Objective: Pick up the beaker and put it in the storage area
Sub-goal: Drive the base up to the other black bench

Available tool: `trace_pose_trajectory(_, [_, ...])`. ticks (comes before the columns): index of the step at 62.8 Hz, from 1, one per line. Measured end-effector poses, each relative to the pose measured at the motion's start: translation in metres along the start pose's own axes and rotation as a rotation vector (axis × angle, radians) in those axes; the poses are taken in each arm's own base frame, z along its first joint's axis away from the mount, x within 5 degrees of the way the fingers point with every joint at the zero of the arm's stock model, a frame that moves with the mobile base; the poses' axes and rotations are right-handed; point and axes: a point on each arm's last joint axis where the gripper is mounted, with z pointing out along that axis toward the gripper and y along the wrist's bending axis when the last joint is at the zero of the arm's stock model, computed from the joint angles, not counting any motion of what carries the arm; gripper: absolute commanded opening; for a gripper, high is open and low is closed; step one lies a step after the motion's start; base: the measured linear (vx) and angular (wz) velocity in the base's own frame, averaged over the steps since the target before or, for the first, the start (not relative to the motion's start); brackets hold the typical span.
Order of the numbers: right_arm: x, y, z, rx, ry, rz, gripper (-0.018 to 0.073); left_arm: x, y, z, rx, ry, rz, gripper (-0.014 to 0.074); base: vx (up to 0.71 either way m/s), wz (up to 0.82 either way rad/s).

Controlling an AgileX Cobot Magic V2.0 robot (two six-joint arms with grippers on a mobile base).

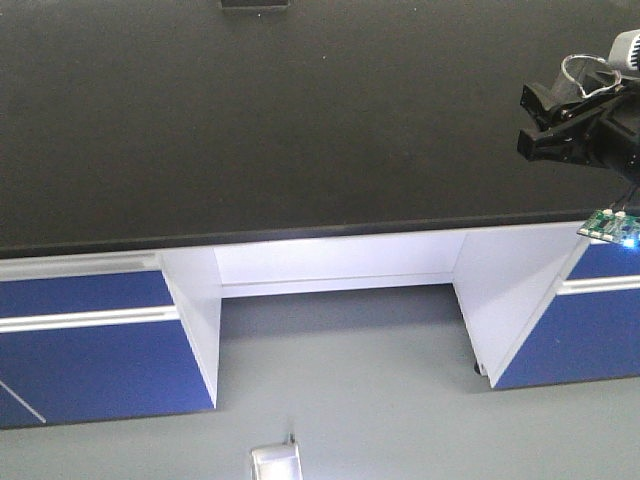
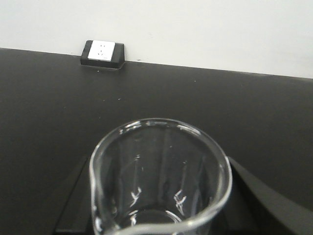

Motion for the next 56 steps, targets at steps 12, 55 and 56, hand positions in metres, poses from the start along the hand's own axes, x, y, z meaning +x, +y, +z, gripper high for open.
trace_pose_trajectory(12, [0.0000, 0.0000, 0.0000, 0.000, 0.000, 0.000, -0.0004, 0.0000, 0.0000, 0.0000, 0.000, 0.000, 0.000, -0.0006, 0.28, 0.02])
trace_pose_trajectory(55, [0.0000, 0.0000, 0.0000, 0.000, 0.000, 0.000, -0.0004, 0.0000, 0.0000, 0.0000, 0.000, 0.000, 0.000, -0.0006, 0.11, 0.02])
trace_pose_trajectory(56, [0.0000, 0.0000, 0.0000, 0.000, 0.000, 0.000, -0.0004, 0.0000, 0.0000, 0.0000, 0.000, 0.000, 0.000, -0.0006, 0.01, -0.01])
